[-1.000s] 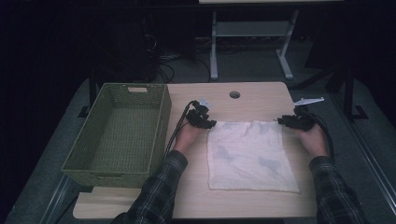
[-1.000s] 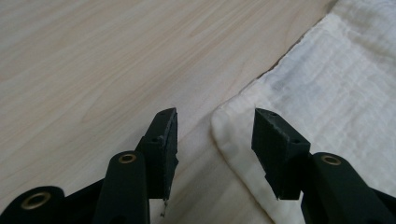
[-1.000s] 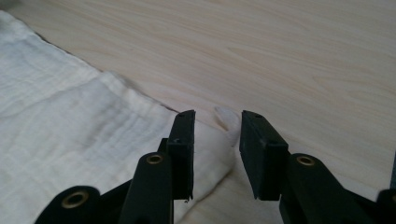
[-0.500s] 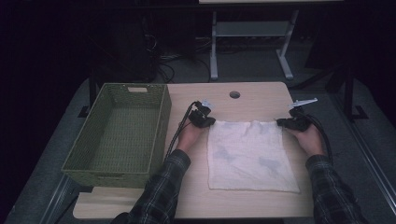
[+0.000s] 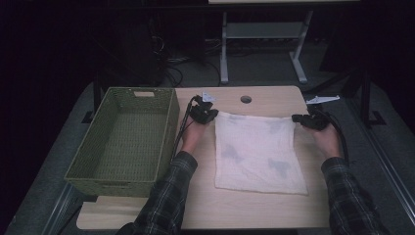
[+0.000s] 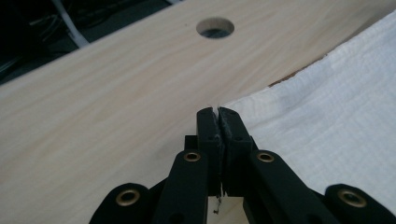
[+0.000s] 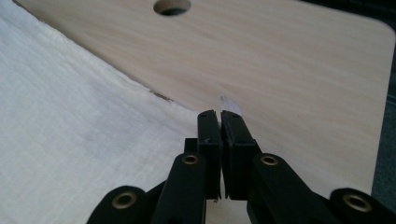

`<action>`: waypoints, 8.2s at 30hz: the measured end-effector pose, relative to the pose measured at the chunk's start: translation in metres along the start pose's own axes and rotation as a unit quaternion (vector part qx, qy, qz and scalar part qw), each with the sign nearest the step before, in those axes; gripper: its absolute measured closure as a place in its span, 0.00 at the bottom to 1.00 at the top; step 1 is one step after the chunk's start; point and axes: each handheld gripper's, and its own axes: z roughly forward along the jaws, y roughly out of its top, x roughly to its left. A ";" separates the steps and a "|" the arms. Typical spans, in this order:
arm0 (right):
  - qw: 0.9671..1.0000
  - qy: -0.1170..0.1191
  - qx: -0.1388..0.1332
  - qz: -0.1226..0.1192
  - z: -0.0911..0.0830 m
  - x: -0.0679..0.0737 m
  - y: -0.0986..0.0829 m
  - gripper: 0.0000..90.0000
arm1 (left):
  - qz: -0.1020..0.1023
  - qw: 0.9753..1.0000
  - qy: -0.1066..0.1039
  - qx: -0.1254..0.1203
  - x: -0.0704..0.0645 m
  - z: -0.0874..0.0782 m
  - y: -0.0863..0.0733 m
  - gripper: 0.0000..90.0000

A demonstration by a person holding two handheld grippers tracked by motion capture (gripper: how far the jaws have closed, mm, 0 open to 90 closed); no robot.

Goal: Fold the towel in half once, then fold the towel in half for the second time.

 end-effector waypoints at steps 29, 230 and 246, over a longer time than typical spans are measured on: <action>0.997 0.037 -0.052 -0.042 -0.088 0.054 -0.056 0.96 | 0.002 0.999 -0.051 -0.006 -0.059 -0.092 -0.037 0.98; 0.997 0.070 0.038 -0.021 -0.071 0.084 -0.125 0.81 | 0.152 0.952 -0.235 0.121 -0.134 -0.006 -0.046 0.54; 0.997 0.068 0.027 -0.035 -0.070 0.086 -0.115 0.93 | 0.140 0.947 -0.260 0.127 -0.133 -0.024 -0.043 0.94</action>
